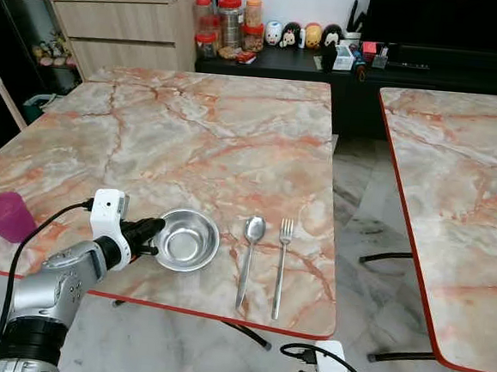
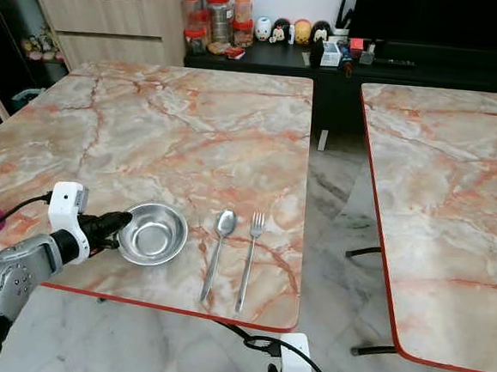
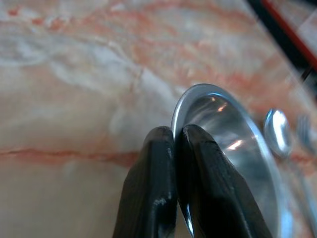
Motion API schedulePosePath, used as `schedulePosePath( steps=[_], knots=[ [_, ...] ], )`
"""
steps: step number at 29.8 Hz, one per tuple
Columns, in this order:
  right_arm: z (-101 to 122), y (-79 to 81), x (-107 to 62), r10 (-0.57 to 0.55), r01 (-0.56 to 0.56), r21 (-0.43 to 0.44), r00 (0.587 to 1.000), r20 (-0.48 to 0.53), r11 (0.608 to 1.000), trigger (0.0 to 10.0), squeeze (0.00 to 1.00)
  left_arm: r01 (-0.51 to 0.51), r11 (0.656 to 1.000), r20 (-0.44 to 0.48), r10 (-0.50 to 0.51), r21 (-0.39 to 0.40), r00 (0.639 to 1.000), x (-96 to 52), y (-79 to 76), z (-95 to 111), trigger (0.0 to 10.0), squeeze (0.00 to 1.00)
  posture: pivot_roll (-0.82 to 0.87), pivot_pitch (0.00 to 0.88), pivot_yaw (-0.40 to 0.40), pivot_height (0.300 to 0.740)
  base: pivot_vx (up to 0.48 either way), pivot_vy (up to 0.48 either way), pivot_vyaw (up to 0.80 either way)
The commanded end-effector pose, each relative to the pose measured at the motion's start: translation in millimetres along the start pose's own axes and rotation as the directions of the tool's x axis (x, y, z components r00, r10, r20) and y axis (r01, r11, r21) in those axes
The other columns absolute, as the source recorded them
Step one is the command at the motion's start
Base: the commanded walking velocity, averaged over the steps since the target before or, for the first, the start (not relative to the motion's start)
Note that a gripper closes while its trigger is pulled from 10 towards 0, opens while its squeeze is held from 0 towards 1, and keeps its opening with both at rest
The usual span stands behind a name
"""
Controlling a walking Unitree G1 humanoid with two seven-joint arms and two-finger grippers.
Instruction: Setting the table
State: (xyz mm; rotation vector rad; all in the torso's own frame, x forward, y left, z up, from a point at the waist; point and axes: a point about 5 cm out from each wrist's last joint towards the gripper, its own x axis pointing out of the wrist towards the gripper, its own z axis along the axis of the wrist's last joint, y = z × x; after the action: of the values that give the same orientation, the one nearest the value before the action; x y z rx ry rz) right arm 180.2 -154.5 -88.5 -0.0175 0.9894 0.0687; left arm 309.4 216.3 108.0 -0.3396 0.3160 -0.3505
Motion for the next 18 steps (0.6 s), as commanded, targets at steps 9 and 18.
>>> schedulePosePath(
  steps=[9, 18],
  knots=[
    [1.9, -1.2, 0.2, -0.001, 0.001, 0.008, 1.0, 0.002, 1.0, 10.0, 0.0, 0.044, 0.981, 0.279, 0.011, -0.188, 0.96, -3.0, -2.8, 34.5, 4.1, 0.0, 0.07, 0.0, 0.051, 0.74, 0.0, 0.0, 0.0],
    [1.3, -3.0, 0.0, -0.003, 0.003, 0.002, 1.0, 0.0, 1.0, 10.0, 0.0, 0.059, 0.965, 0.336, 0.031, -0.256, 0.941, -2.7, -5.9, 34.9, 0.0, 0.0, 0.07, 0.0, 0.041, 0.74, 0.0, 0.0, 0.0]
  ],
)
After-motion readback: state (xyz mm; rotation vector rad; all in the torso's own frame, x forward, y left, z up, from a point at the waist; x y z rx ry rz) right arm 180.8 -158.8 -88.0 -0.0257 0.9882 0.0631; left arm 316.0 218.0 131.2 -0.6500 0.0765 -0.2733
